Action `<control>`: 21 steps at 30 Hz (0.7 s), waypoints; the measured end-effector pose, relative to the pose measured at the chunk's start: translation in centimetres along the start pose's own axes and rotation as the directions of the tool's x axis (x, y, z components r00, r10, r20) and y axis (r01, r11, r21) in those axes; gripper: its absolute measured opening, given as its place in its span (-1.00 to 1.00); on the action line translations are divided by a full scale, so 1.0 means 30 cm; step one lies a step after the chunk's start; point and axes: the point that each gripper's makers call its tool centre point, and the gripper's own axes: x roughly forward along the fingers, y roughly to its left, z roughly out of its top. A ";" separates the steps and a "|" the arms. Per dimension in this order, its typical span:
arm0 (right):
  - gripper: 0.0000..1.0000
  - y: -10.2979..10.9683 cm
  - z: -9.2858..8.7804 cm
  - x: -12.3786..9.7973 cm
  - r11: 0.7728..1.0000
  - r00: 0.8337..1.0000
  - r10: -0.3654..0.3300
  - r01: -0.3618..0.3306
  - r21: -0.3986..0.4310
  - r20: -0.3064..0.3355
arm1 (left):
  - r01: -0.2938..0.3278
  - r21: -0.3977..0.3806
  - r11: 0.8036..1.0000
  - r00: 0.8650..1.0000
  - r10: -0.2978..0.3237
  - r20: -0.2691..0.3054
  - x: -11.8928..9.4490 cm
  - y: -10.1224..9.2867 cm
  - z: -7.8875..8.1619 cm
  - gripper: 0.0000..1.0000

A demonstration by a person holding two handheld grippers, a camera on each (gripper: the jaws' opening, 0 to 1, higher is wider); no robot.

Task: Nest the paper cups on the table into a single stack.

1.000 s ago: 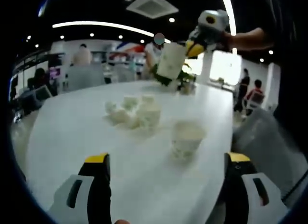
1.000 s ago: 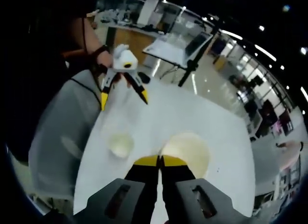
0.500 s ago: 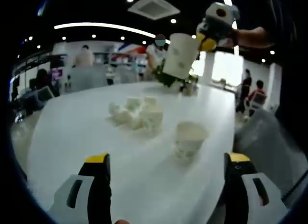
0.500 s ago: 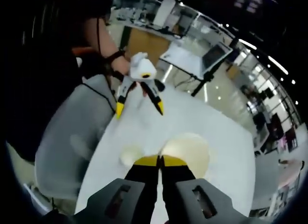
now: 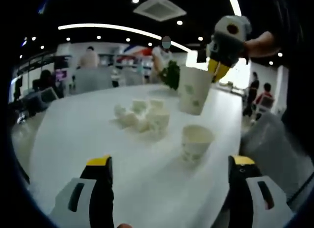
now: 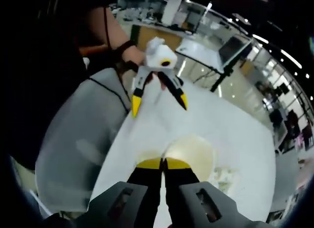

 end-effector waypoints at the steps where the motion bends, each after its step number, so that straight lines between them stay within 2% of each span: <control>1: -1.00 0.005 -0.003 0.004 1.000 1.000 0.000 0.000 -0.004 -0.002 | -0.001 0.001 1.000 1.000 0.001 0.001 0.000 0.000 0.001 0.92; 5: -1.00 0.022 -0.027 0.030 1.000 1.000 0.004 -0.004 0.011 -0.011 | -0.003 0.001 1.000 1.000 0.003 -0.001 0.001 0.001 0.003 0.91; 9: -1.00 0.054 -0.049 0.058 1.000 0.999 0.013 -0.014 -0.015 -0.044 | -0.010 0.003 1.000 1.000 0.010 0.007 0.001 0.011 0.012 0.91; 21: -1.00 0.059 -0.087 0.110 1.000 0.997 0.012 -0.013 -0.007 -0.076 | -0.015 0.004 1.000 1.000 0.015 0.014 -0.002 0.019 0.025 0.91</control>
